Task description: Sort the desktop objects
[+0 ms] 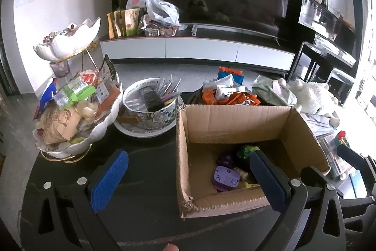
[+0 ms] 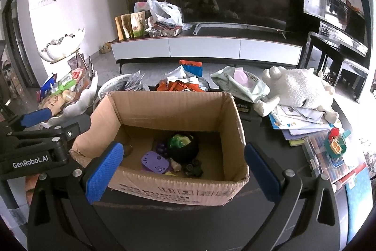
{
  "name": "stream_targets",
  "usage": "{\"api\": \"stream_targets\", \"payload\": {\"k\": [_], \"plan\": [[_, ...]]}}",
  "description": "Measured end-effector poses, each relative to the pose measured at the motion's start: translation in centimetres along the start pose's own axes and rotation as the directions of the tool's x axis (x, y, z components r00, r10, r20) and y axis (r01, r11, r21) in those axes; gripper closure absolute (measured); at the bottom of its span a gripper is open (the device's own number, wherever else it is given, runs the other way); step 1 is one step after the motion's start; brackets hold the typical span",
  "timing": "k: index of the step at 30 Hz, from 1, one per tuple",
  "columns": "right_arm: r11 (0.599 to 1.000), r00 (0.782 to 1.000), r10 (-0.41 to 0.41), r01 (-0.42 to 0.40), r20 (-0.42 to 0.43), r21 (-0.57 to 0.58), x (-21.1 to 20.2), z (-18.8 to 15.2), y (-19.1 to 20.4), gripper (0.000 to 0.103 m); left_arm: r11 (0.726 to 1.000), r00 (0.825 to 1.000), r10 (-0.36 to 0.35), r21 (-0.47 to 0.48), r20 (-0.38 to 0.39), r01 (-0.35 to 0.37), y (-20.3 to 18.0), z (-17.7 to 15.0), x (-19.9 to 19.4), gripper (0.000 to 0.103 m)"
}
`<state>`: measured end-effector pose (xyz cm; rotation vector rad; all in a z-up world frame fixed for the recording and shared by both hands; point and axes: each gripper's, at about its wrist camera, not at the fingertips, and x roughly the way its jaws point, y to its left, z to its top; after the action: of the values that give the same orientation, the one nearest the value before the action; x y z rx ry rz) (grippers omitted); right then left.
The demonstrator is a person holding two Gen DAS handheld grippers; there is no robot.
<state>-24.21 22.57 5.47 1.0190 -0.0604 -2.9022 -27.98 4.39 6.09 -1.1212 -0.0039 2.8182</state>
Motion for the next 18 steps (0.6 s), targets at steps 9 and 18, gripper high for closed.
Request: {"api": "stream_targets", "payload": {"k": [9, 18], "plan": [[1.0, 1.0, -0.005, 0.005, 0.01, -0.007, -1.2, -0.6, 0.3, 0.001, 1.0, 1.0, -0.004, 0.016, -0.001, 0.004, -0.2, -0.8, -1.1, 0.001], [1.0, 1.0, 0.003, -0.003, 0.001, -0.019, -2.1, -1.6, 0.8, 0.001, 1.0, 1.0, -0.003, 0.0, -0.006, 0.003, 0.3, -2.1, -2.4, 0.001]]}}
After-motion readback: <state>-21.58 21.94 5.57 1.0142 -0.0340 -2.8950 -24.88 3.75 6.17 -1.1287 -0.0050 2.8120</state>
